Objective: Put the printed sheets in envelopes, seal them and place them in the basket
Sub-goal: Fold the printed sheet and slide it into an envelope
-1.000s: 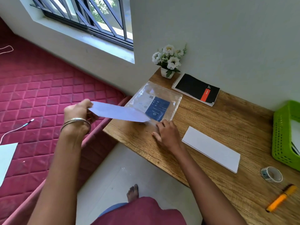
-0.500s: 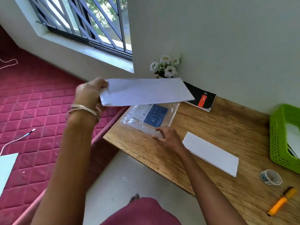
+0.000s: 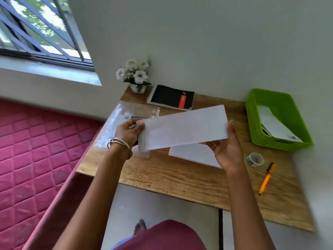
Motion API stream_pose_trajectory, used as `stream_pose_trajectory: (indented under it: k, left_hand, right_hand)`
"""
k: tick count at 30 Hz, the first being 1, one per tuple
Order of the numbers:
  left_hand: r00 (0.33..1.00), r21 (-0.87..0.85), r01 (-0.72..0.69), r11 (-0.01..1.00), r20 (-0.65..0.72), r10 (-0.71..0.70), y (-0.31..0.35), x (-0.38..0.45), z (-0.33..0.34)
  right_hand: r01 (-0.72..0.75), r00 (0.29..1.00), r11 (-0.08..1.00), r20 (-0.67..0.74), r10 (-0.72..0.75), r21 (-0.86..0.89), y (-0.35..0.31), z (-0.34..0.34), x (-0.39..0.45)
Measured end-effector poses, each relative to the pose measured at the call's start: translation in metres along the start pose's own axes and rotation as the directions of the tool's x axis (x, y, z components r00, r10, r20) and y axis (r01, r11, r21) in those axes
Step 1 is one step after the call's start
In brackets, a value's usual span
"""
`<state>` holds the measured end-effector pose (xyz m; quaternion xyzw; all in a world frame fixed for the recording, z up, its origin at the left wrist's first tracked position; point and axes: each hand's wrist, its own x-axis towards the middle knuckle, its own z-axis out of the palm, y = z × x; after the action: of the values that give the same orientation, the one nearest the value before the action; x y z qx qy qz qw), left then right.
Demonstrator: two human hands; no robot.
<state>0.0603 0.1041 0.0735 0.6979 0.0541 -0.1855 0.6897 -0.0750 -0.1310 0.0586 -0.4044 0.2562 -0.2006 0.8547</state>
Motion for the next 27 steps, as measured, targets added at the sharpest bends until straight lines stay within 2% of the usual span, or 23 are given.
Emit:
stream_pose_trajectory:
  k: [4,8,12,16,21,24,27]
  left_hand:
    - [0.999,0.186,-0.017,0.982,0.05,0.008,-0.01,0.002,0.032]
    - [0.99,0.399,-0.02,0.917,0.137,-0.038,-0.017,-0.004,0.061]
    - [0.99,0.581,-0.14,0.801,0.102,0.098,-0.023,-0.009,0.076]
    - [0.973,0.591,-0.228,0.774,0.117,0.198,-0.023,-0.008,0.076]
    - [0.976,0.394,-0.216,0.893,0.11,0.188,-0.022,-0.002,0.068]
    - [0.969,0.352,-0.248,0.903,0.112,0.222,-0.014,0.0,0.065]
    - [0.926,0.375,-0.377,0.847,0.172,0.336,0.003,0.0,0.066]
  right_hand:
    - [0.082,0.985,0.963,-0.126,-0.118,-0.259,-0.011,-0.026,-0.01]
    - [0.132,0.951,0.945,-0.231,-0.206,-0.299,-0.008,-0.046,-0.021]
    - [0.146,0.929,0.942,-0.286,-0.236,-0.303,-0.009,-0.059,-0.029]
    - [0.127,0.923,0.943,-0.312,-0.225,-0.306,-0.015,-0.07,-0.033]
    - [0.049,0.931,0.912,-0.312,-0.189,-0.407,-0.017,-0.085,-0.031]
    - [-0.001,0.896,0.749,-0.333,-0.293,-0.662,-0.019,-0.085,-0.024]
    - [0.127,0.898,0.571,-0.15,-0.413,-0.811,-0.027,-0.057,-0.024]
